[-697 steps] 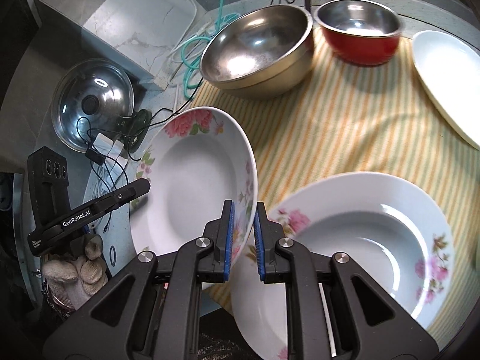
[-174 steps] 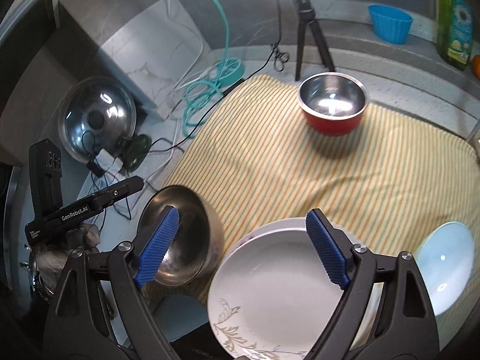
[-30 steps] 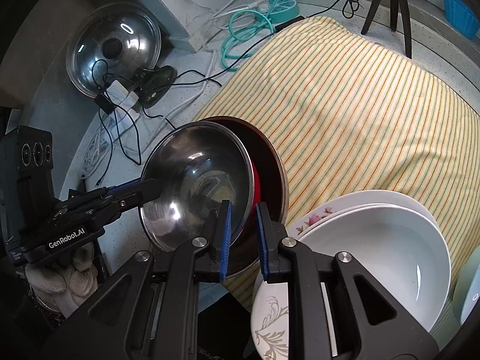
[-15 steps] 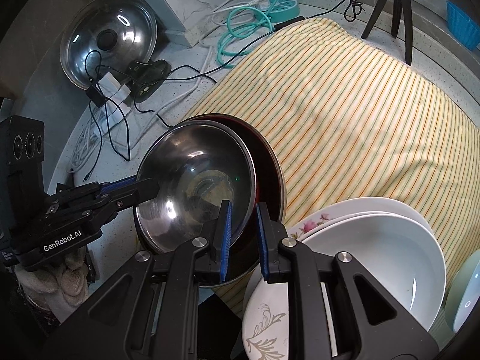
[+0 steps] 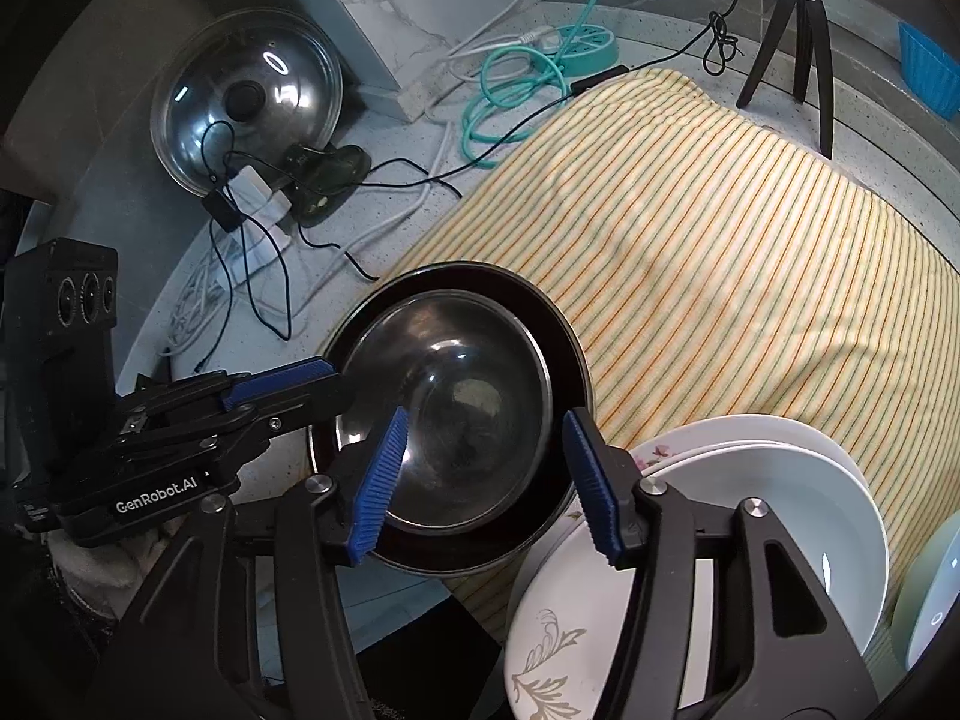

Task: Organize plates and bowls
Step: 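Withdraw both grippers and move them toward the pale blue-white bowl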

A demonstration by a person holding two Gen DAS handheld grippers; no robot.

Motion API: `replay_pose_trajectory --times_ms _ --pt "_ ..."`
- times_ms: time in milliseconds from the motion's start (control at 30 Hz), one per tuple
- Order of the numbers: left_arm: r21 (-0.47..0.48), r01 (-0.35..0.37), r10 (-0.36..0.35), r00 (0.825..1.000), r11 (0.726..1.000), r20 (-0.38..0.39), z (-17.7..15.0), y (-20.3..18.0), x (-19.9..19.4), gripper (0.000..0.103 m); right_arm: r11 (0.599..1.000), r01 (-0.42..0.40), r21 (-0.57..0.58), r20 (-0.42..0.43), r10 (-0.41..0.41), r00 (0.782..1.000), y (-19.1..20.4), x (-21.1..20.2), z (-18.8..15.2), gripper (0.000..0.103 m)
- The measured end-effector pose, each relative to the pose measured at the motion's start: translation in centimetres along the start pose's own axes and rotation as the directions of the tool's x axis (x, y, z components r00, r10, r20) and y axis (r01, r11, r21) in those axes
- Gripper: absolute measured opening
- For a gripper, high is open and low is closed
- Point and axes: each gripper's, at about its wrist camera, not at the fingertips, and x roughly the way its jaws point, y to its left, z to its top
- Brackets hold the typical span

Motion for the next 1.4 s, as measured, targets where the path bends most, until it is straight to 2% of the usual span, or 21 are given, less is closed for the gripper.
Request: replay_pose_trajectory --times_ms 133,267,333,400,433,533,600,633,767,1000,1200,1400 --pt "0.012 -0.005 0.005 1.000 1.000 0.014 0.2 -0.5 -0.6 0.023 1.000 -0.012 0.016 0.025 0.011 1.000 -0.3 -1.2 0.1 0.062" --pt "0.044 -0.016 0.014 0.999 0.999 0.044 0.4 -1.8 -1.7 0.031 0.999 -0.023 0.031 0.056 0.021 0.998 -0.6 -2.8 -0.1 0.063" --pt "0.071 -0.028 0.023 0.998 0.997 0.066 0.5 -2.7 -2.4 0.033 0.999 -0.019 0.034 0.078 0.016 0.997 -0.9 -3.8 -0.3 0.067" --pt "0.103 -0.049 0.040 0.995 0.994 0.089 0.5 -3.8 -3.0 0.048 0.999 -0.009 0.034 0.104 0.005 0.995 -1.1 -4.9 -0.5 0.072" --pt "0.114 -0.055 0.044 0.994 0.992 0.101 0.6 -4.2 -3.2 0.053 0.999 -0.003 0.035 0.118 -0.001 0.993 -1.2 -5.6 -0.7 0.073" --pt "0.152 -0.067 0.046 0.990 0.986 0.134 0.6 -5.7 -4.0 0.055 0.999 0.020 0.042 0.152 -0.026 0.988 -1.9 -7.3 -1.2 0.080" --pt "0.179 -0.081 0.055 0.988 0.981 0.146 0.6 -6.6 -4.1 0.065 0.998 0.037 0.049 0.171 -0.045 0.984 -2.4 -8.3 -1.6 0.085" --pt "0.192 -0.094 0.064 0.985 0.977 0.158 0.6 -7.1 -4.2 0.067 0.997 0.049 0.054 0.179 -0.057 0.982 -2.7 -8.8 -1.9 0.085" --pt "0.236 -0.120 0.078 0.980 0.964 0.182 0.7 -8.5 -4.2 0.070 0.994 0.070 0.085 0.201 -0.086 0.976 -4.2 -10.5 -2.8 0.089" --pt "0.295 -0.121 0.067 0.980 0.948 0.187 0.5 -11.1 -3.5 0.070 0.980 0.104 0.168 0.240 -0.143 0.960 -7.5 -13.5 -4.6 0.090" --pt "0.326 -0.074 0.023 0.987 0.943 0.158 0.5 -13.5 -2.1 0.070 0.956 0.146 0.253 0.264 -0.214 0.941 -10.9 -16.0 -6.5 0.090" --pt "0.366 -0.017 -0.026 0.993 0.930 0.112 0.4 -16.4 0.2 0.070 0.914 0.178 0.364 0.266 -0.285 0.921 -15.4 -18.6 -9.0 0.090"
